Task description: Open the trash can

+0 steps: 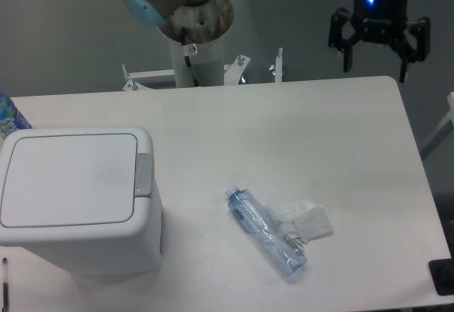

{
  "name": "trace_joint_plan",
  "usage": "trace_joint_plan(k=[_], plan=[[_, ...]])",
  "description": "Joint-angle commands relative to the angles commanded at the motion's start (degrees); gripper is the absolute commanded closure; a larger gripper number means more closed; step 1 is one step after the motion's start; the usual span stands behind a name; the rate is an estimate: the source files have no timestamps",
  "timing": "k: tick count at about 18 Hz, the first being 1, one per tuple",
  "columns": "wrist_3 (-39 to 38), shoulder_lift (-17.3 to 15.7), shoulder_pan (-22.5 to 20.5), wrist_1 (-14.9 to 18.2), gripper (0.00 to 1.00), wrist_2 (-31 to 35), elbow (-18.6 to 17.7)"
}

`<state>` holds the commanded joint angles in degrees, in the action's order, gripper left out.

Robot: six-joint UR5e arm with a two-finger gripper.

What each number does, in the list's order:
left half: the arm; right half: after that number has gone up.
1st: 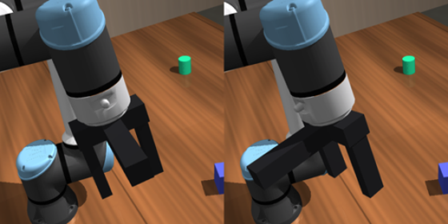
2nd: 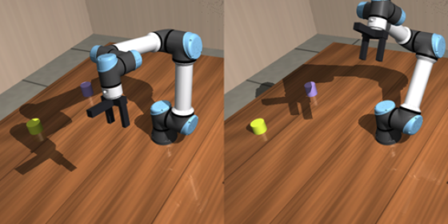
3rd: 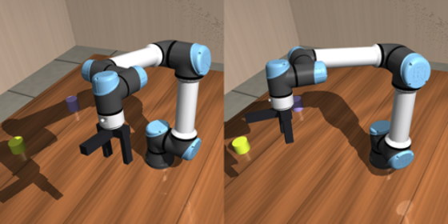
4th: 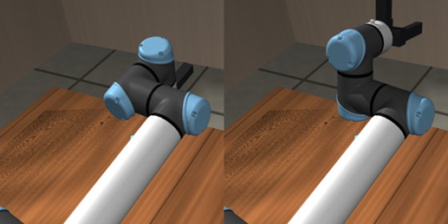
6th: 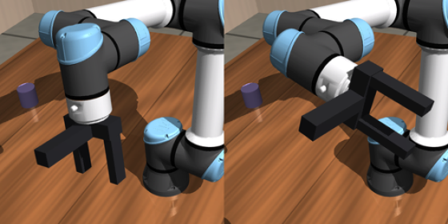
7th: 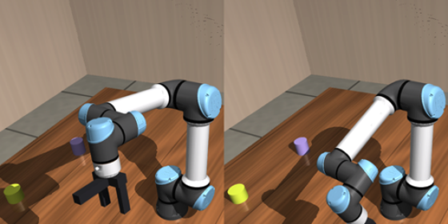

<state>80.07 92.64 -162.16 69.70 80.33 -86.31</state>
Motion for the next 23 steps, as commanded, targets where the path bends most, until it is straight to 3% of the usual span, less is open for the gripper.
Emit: trace_joint_plan(k=[8, 13, 23], plan=[[-0.88, 0.52, 0.09, -0.26, 0.00, -1.49, 0.00], [-13.52, 1.23, 0.70, -3.34, 0.00, -4.57, 0.00], [-13.71, 1.76, 1.32, -4.31, 0.00, -4.66, 0.09]])
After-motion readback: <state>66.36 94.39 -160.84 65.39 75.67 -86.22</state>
